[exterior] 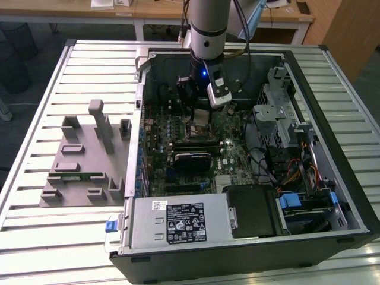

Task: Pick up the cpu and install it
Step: 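Place the cpu into insertion slot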

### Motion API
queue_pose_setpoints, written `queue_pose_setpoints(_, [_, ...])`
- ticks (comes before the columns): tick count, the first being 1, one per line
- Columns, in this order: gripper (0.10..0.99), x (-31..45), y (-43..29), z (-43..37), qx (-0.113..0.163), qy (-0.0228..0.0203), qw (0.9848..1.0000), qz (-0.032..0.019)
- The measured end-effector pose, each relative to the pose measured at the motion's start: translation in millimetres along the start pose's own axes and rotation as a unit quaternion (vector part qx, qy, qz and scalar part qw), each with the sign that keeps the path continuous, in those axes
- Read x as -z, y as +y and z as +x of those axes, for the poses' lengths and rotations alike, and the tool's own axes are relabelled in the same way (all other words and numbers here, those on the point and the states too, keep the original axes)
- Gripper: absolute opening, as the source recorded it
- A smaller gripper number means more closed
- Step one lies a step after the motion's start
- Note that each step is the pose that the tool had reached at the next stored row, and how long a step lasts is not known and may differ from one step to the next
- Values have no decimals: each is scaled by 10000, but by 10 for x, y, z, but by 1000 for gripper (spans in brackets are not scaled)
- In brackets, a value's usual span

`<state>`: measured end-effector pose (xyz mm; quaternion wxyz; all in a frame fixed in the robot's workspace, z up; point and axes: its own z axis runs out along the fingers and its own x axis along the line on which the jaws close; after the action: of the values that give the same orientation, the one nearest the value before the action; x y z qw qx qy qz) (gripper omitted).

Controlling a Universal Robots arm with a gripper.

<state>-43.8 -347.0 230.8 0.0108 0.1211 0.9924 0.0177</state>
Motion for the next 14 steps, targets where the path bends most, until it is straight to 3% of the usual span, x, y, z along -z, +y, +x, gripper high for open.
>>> queue_pose_setpoints(3, [541,-1,0,0,-256,-10,9997,4])
queue_pose_setpoints(7, [541,-2,0,0,-608,-23,9981,11])
queue_pose_setpoints(11, [541,-3,0,0,-949,-36,9955,17])
queue_pose_setpoints(14, [541,-4,0,0,-1211,-46,9926,21])
